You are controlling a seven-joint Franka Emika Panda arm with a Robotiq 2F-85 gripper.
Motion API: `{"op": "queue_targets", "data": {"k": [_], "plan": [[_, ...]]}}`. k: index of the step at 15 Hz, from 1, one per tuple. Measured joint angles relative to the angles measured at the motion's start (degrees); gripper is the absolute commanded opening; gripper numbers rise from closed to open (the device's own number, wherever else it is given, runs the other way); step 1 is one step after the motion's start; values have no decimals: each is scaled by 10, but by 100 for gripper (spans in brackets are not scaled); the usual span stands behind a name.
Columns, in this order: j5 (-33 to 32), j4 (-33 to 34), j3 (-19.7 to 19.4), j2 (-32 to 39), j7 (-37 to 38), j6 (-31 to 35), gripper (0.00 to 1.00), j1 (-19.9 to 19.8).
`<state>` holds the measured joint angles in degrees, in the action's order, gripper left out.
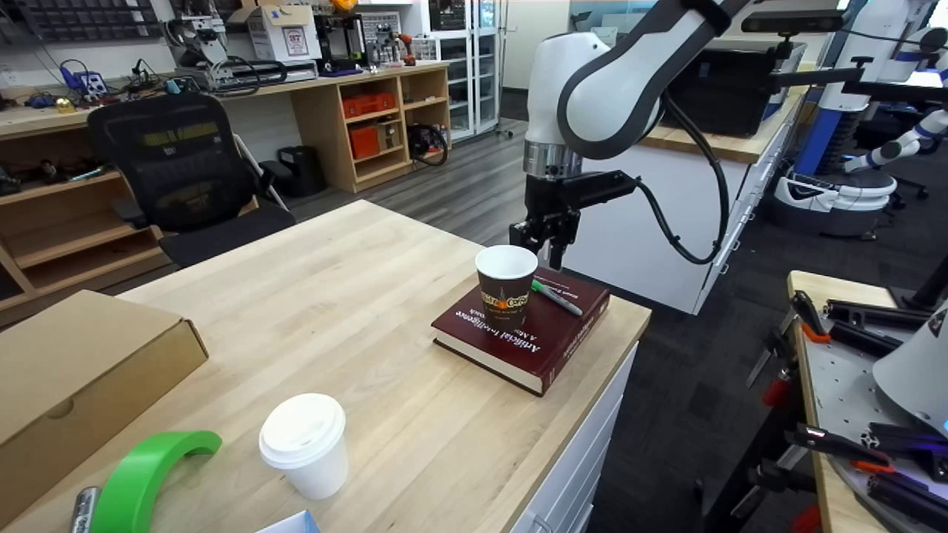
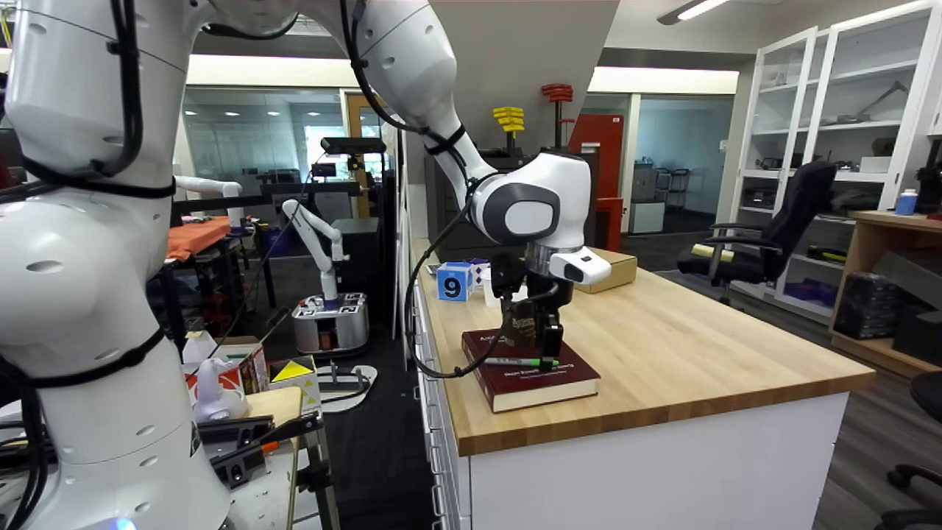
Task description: Pick the pen and put it in the cup
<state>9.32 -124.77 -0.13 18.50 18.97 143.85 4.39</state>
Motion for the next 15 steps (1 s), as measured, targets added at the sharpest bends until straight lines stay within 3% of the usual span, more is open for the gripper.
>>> {"op": "queue_targets", "data": {"k": [7, 15], "plan": [[-45, 19, 13, 0, -36, -52, 100, 10], [-46, 18, 19, 4, -55, -76, 100, 11]]}}
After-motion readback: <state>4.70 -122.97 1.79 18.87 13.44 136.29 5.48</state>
